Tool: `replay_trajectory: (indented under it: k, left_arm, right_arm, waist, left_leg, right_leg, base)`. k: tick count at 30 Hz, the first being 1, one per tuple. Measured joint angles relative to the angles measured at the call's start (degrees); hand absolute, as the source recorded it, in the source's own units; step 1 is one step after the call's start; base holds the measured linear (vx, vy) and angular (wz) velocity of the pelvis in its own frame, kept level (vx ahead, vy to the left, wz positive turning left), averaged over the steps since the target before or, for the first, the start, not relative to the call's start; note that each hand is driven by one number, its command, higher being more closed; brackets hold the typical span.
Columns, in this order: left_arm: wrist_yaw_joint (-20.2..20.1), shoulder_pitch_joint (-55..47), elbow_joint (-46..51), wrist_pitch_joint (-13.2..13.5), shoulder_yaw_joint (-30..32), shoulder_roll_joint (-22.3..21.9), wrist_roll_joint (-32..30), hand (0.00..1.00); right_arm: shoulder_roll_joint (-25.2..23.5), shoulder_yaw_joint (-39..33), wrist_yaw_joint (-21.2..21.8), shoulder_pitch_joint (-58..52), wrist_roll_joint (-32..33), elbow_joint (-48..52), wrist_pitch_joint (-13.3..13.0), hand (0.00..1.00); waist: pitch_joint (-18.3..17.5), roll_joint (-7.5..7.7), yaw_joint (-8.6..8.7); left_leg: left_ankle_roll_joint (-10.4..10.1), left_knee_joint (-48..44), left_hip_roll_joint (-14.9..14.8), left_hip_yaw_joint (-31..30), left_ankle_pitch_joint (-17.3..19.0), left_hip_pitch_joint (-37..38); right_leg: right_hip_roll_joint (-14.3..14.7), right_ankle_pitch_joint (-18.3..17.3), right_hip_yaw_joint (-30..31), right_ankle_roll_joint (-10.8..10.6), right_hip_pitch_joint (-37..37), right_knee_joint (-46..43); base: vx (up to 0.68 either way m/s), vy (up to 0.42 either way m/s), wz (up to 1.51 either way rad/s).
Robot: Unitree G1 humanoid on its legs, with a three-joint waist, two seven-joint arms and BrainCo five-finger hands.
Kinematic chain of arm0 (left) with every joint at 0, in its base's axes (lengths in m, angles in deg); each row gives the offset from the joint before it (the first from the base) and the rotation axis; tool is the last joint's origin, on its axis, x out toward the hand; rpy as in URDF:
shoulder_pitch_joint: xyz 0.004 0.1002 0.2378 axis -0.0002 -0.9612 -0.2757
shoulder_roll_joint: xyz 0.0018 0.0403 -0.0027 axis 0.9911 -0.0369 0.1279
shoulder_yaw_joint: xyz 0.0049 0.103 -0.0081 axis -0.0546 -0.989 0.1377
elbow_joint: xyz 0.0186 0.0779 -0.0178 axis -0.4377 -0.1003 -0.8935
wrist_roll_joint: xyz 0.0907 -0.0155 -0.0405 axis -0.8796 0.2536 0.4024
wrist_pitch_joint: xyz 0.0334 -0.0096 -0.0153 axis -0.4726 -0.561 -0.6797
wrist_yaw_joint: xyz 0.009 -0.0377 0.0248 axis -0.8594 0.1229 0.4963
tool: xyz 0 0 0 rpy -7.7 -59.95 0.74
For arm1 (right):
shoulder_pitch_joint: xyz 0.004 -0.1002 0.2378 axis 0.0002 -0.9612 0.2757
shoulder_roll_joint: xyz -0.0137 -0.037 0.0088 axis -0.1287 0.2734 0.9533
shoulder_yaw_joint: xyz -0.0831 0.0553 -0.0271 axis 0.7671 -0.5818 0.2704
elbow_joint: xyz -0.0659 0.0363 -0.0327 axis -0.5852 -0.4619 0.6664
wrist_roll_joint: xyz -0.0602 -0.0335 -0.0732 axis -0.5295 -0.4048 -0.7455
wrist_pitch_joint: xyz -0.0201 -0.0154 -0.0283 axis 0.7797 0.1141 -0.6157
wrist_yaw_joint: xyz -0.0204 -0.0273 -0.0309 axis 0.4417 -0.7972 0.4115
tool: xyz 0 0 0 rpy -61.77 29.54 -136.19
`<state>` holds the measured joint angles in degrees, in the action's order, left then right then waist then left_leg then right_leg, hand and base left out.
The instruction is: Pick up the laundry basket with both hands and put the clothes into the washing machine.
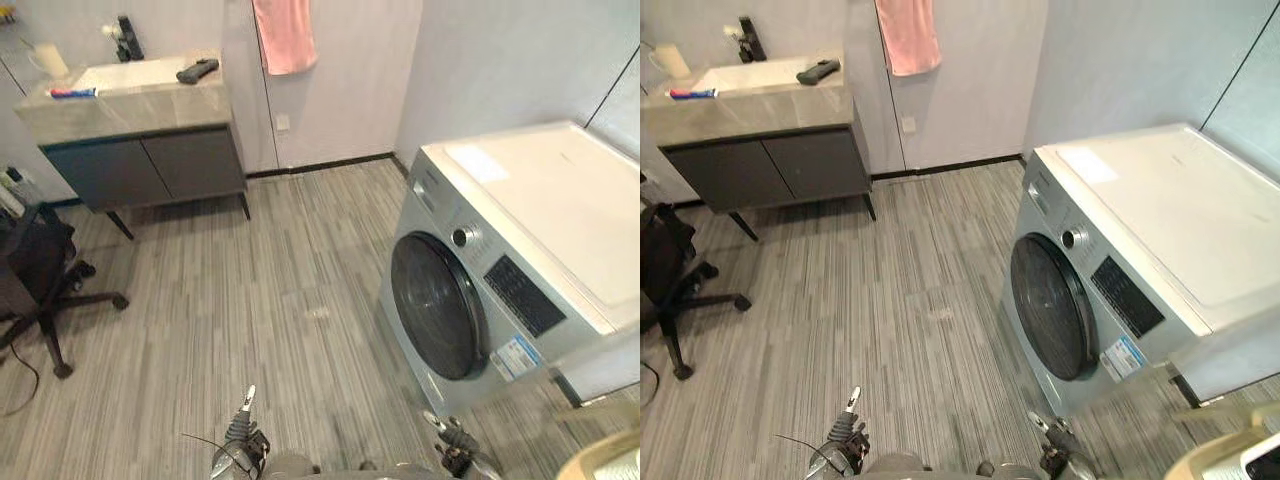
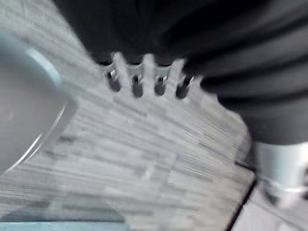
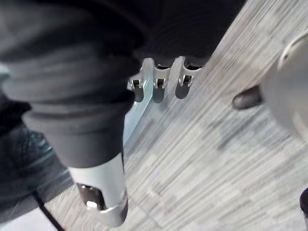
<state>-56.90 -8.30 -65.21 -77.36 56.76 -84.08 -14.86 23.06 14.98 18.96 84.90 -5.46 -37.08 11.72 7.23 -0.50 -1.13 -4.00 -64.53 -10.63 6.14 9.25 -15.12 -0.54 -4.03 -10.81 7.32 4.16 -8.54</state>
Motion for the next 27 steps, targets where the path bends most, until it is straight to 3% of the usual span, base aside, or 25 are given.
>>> replay_trajectory:
  k: [1,3,4,5,6,7,8,10,11,17,22,27]
  left_arm:
    - [0.46,-0.53,0.02,0.36,-0.74,0.32,0.55,0.0]
    - [1.21,-1.02,-0.07,0.71,-0.96,0.25,0.61,0.0]
    - [1.4,-1.92,-0.53,1.01,-1.26,-0.34,0.61,0.0]
    - [1.6,-3.01,-2.29,1.04,-1.12,-1.4,0.6,0.0]
    - [1.83,-3.16,-3.25,1.03,-0.89,-1.34,0.72,0.0]
    - [2.26,-2.87,-4.4,1.01,-0.78,0.39,0.79,0.0]
    - [2.3,-4.08,-4.96,0.9,-0.5,3.05,0.64,0.0]
    - [2.32,-6.29,-6.37,0.72,-0.41,5.83,0.22,0.0]
    - [2.27,-7.61,-6.51,0.6,-0.32,6.34,-0.77,0.0]
    - [2.16,-8.07,-6.91,0.22,0.47,6.4,-4.1,0.0]
    - [2.17,-8.36,-6.9,0.21,-1.39,5.62,-5.97,0.0]
    - [2.1,-8.33,-6.86,0.21,-3.83,5.61,-6.42,0.0]
  right_arm:
    - [-1.1,-0.27,-0.59,1.18,0.5,0.22,-0.14,0.0]
    - [-1.0,-0.84,-0.68,0.64,2.08,0.89,-0.52,0.0]
    - [-0.25,-0.87,-0.8,-0.47,2.5,1.4,-0.93,0.0]
    - [1.45,-0.87,-0.87,-0.83,2.48,1.52,-1.09,0.0]
    - [1.78,-0.81,-1.34,-1.14,2.52,1.56,-1.08,0.0]
    - [1.0,-1.21,-2.08,-1.3,2.51,1.49,-1.05,0.0]
    - [-0.14,-1.19,-2.03,-1.67,2.5,1.81,-1.03,0.0]
    - [-1.06,-1.25,-2.39,-2.26,2.51,2.82,-1.04,0.0]
    - [-1.06,-1.39,-2.86,-3.33,2.49,6.01,-1.02,0.0]
    - [2.62,-3.69,-5.09,-6.73,-2.03,18.43,-1.66,0.0]
    - [8.04,-5.31,-7.17,-6.71,-5.66,24.27,-1.92,0.0]
    - [9.94,-5.85,-7.84,-5.67,-8.88,26.69,-1.99,0.0]
  waist:
    - [0.22,0.09,-0.5]
    - [0.06,-0.26,-0.95]
    - [-0.99,-1.81,-1.15]
    - [-2.42,-4.62,-1.2]
    - [-2.81,-5.15,-0.67]
    - [-2.42,-2.25,0.23]
    - [-2.95,0.23,0.09]
    - [-4.33,2.43,0.15]
    - [-4.75,2.76,0.22]
    - [-5.43,1.77,0.55]
    - [-5.49,-0.55,0.56]
    - [-5.49,-0.78,0.48]
  left_leg:
    - [0.29,12.83,-4.25,2.72,0.21,0.08]
    - [-0.82,30.39,-5.6,2.27,-1.12,2.48]
    - [-1.08,42.92,-5.71,0.33,-8.01,3.75]
    - [-2.56,46.87,-5.77,-1.1,-13.34,3.76]
    - [-4.82,47.95,-5.7,-1.29,-10.21,4.7]
    - [-3.91,50.52,-2.95,0.38,-9.63,6.75]
    - [-3.24,53.84,-0.74,2.46,-10.09,8.79]
    - [-2.65,57.6,1.37,5.31,-10.48,11.42]
    - [-2.33,59.72,1.74,6.64,-10.7,13.2]
    - [-1.83,69.75,3.07,8.9,-14.8,18.22]
    - [-1.81,70.43,3.08,9.61,-15.25,17.42]
    - [-2.53,70.45,3.01,9.03,-16.07,16.33]
  right_leg:
    - [-1.93,-0.21,1.04,-2.74,1.43,-0.09]
    - [-3.67,-2.26,1.6,-6.05,2.85,-0.52]
    - [-3.89,-4.28,2.0,-9.02,3.03,-0.58]
    - [-2.97,-6.64,3.02,-11.5,2.83,-0.85]
    - [-3.41,-7.33,3.17,-12.36,2.84,-1.37]
    - [-6.83,-8.08,4.01,-13.42,2.45,-2.53]
    - [-8.9,-7.89,6.17,-13.28,1.77,-2.13]
    - [-10.55,-5.85,9.46,-13.95,1.57,-0.37]
    - [-10.81,-4.19,10.73,-14.18,1.7,0.24]
    - [-10.9,-2.11,12.12,-14.52,0.99,0.84]
    - [-10.9,-2.32,12.4,-14.82,-0.26,1.58]
    - [-11.02,-4.54,11.59,-16.41,-0.45,2.9]
  base:
    - [0.31,0.162,-0.34]
    - [0.25,0.189,-0.35]
    - [0.37,0.421,-0.47]
    - [0.39,0.476,-0.33]
    - [0.36,0.523,-0.16]
    - [0.25,0.388,-0.14]
    - [0.2,0.334,-0.29]
    - [0.18,0.21,-0.6]
    - [0.16,0.183,-0.63]
    - [0.02,0.028,-0.16]
    - [-0.04,-0.055,-0.12]
    - [-0.06,-0.077,0.01]
